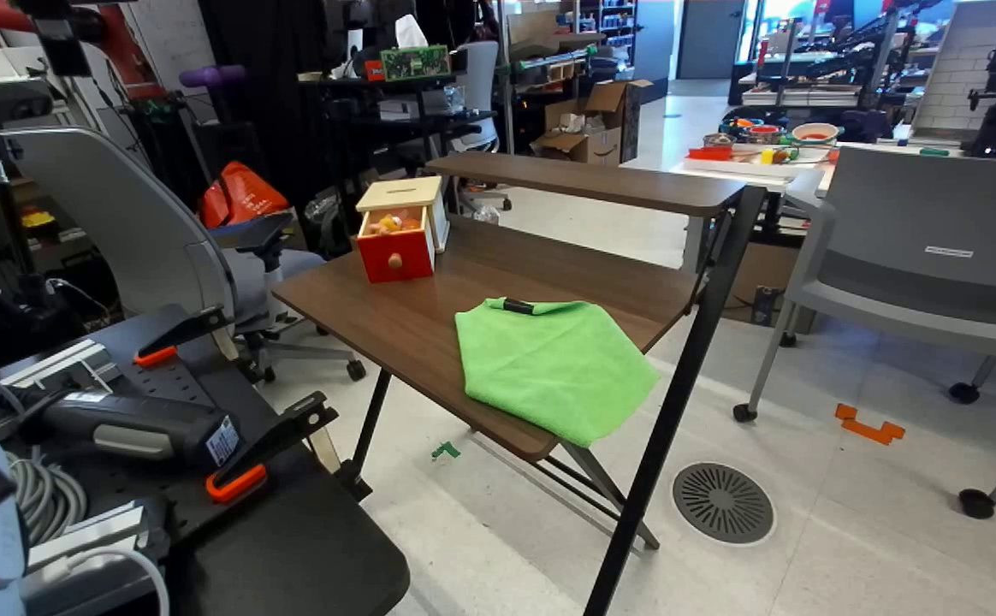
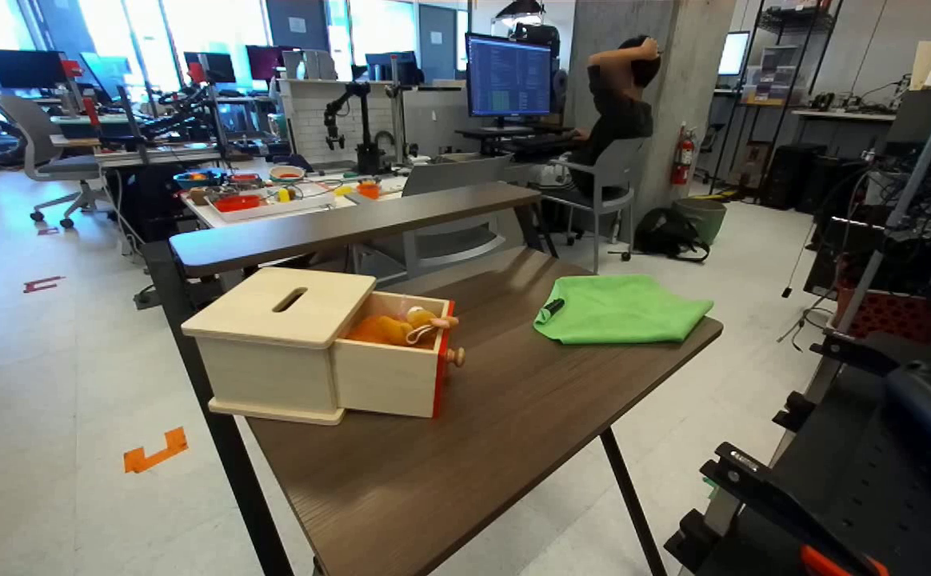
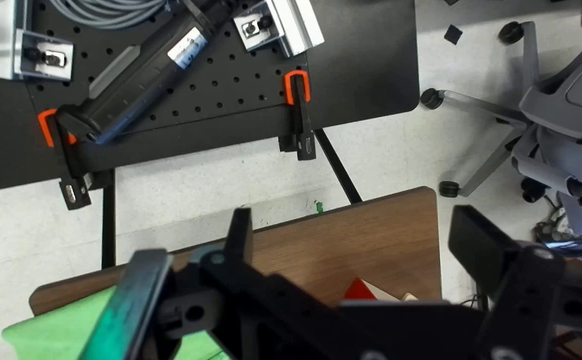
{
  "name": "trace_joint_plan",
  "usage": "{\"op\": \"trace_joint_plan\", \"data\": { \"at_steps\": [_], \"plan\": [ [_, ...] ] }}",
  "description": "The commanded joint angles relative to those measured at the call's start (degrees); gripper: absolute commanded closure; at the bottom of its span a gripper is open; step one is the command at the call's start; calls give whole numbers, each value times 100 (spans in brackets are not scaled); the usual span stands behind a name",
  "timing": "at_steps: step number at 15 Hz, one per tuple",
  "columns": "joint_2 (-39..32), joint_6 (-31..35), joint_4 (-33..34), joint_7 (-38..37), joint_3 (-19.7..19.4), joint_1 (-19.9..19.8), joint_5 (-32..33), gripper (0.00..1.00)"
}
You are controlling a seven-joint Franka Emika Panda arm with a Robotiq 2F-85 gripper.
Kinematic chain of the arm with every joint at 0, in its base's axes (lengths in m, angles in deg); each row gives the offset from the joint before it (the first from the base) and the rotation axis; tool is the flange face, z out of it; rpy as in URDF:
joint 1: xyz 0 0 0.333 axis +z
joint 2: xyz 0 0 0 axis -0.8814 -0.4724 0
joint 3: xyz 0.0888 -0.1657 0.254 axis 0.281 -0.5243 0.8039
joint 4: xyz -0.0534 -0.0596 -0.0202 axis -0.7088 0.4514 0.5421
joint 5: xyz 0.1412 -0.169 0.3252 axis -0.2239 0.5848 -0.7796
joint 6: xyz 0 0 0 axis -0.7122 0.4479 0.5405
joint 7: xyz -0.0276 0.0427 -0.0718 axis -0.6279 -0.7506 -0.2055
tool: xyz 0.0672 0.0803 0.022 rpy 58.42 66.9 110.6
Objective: Close the drawer
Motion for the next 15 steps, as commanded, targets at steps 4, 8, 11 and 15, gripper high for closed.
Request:
{"op": "trace_joint_plan", "data": {
  "at_steps": [4,8,11,15],
  "plan": [
    [-2256,1466,887,1198,97,234,372,0],
    [-3712,2136,1652,2237,149,348,570,0],
    [-4684,2456,2269,2937,316,276,788,0],
    [-5682,2735,2951,2602,383,235,1340,0]
  ]
}}
